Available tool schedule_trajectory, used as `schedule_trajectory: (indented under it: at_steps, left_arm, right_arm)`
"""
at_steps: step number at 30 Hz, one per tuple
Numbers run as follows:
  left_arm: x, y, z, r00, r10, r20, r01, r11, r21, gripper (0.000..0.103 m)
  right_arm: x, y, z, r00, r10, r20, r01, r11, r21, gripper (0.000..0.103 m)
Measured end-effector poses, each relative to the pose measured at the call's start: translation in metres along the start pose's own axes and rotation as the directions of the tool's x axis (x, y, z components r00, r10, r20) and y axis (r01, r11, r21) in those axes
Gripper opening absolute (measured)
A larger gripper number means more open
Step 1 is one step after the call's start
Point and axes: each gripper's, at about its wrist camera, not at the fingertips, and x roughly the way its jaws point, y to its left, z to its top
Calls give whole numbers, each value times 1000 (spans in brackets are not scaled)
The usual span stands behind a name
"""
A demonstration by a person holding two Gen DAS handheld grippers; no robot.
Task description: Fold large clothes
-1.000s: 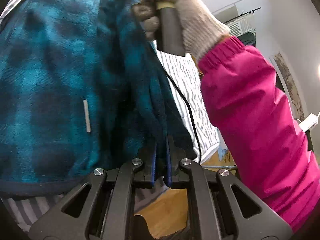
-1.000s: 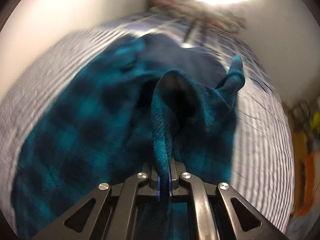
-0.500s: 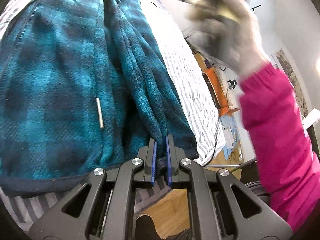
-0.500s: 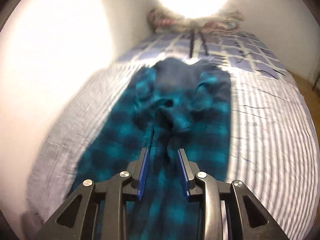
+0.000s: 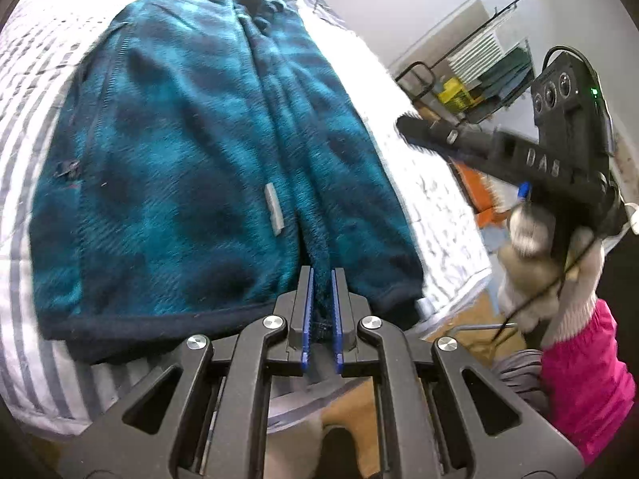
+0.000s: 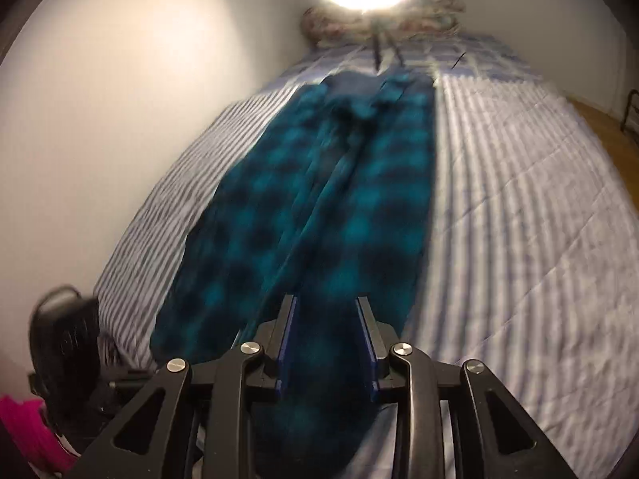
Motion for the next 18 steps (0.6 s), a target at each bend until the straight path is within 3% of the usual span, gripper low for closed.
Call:
schedule_trajectory:
  at_steps: [1, 3, 5, 7, 9, 10, 11, 13, 14, 16, 18]
  left_arm:
    - [0, 0, -2, 1000, 6, 1, -6, 1000, -2, 6]
    - [-6, 1, -5, 1000, 7, 4, -7, 1000, -4, 6]
    - [-21, 5, -8, 1000, -1, 10, 0, 1000, 3, 6]
    - [-40, 9, -8, 1000, -7, 20, 7, 1000, 10, 6]
    - [-56, 19, -6, 1000, 11, 28, -11, 1000, -10, 22]
    - [-66, 27, -6, 999, 29, 44, -27, 999, -31, 51]
    - [-75, 37, -4, 996, 47, 72, -43, 998, -52, 72]
    - [-93, 61, 0, 985, 118, 124, -104, 988, -110, 74]
    - [-97, 72, 3, 983, 136, 126, -118, 983, -144, 74]
    - [-99, 100, 9, 982, 146, 121, -114, 965, -238, 74]
    - [-93, 113, 13, 988, 128, 86, -101, 957, -271, 74]
  right_arm:
    - [14, 3, -7, 1000, 10, -29, -10, 1000, 5, 29]
    - [43, 13, -21, 996, -46, -83, 42, 998, -43, 29]
    - [49, 22, -31, 992, -93, -80, 85, 992, -96, 30]
    - [40, 21, -27, 995, -59, -80, 54, 996, -65, 30]
    - [19, 14, -25, 999, 15, -44, -15, 1000, -1, 29]
    - [9, 12, -26, 1000, 16, -24, -16, 1000, 7, 29]
    - [1, 11, -28, 1000, 11, -6, -11, 1000, 9, 29]
    - [-16, 4, -32, 1000, -5, 24, 4, 1000, 30, 34]
    - [-23, -4, -37, 999, -27, 39, 24, 998, 62, 43]
    - [-31, -19, -45, 996, -68, 57, 60, 991, 118, 56]
    - [-31, -36, -58, 996, -79, 34, 72, 982, 174, 56]
